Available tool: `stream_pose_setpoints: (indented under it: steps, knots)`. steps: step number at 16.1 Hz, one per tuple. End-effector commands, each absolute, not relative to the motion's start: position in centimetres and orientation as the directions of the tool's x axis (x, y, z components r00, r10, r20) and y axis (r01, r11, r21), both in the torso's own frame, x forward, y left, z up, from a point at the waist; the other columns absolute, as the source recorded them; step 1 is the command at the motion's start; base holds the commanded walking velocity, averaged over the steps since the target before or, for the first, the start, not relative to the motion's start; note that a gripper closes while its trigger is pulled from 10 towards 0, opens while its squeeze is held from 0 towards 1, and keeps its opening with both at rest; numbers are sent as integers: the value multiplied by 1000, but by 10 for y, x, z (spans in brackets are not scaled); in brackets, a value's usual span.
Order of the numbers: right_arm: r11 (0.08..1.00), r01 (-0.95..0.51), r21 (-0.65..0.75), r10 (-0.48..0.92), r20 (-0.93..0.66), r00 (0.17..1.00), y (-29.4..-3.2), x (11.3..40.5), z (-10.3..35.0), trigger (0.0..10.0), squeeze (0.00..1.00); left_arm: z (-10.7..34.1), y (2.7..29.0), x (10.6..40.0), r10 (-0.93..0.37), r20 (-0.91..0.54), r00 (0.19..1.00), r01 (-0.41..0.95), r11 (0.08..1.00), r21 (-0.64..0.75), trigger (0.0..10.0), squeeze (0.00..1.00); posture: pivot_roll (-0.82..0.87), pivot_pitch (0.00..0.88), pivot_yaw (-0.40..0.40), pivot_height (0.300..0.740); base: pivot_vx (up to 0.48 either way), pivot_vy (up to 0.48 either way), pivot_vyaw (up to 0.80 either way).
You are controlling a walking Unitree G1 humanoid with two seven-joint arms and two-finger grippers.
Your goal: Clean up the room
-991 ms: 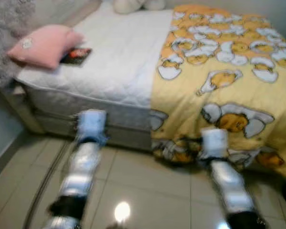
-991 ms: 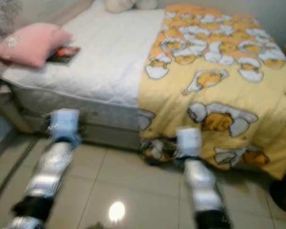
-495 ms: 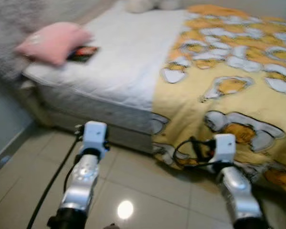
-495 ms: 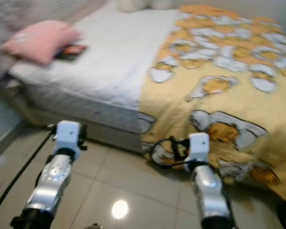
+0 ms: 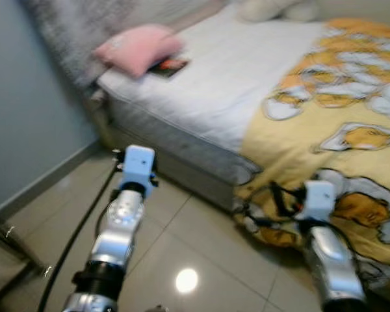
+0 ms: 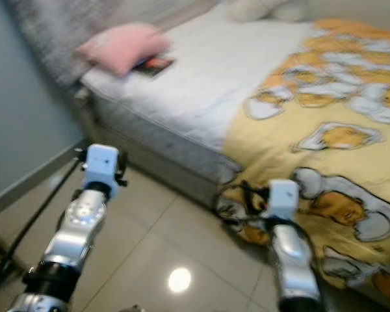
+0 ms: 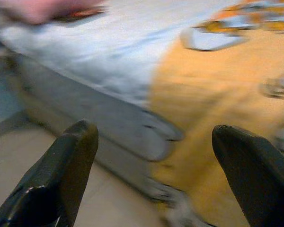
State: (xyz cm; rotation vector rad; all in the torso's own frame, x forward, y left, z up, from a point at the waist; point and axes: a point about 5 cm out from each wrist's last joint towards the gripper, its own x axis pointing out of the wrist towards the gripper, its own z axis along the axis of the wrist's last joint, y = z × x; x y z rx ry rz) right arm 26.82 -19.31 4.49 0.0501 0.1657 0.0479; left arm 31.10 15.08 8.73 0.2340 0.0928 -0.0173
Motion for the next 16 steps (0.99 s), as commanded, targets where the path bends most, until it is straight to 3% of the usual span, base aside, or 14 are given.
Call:
stream_pose_setpoints:
  steps: [1,6,16]
  knots:
    - [997,-53,55,61,-155,986,-190,270,48,10000,94,88,154,313,1,-99,995,21,974,227,10000,0,-6,0,64,740,461,0,606]
    - [995,-72,63,82,-179,980,-190,271,45,10000,106,84,157,316,82,-126,989,-61,985,161,10000,0,-8,0,54,740,461,0,598]
    - [990,-132,40,137,-168,976,-187,276,50,10000,125,83,160,319,111,-123,986,-90,983,160,10000,0,8,0,33,740,462,0,574]
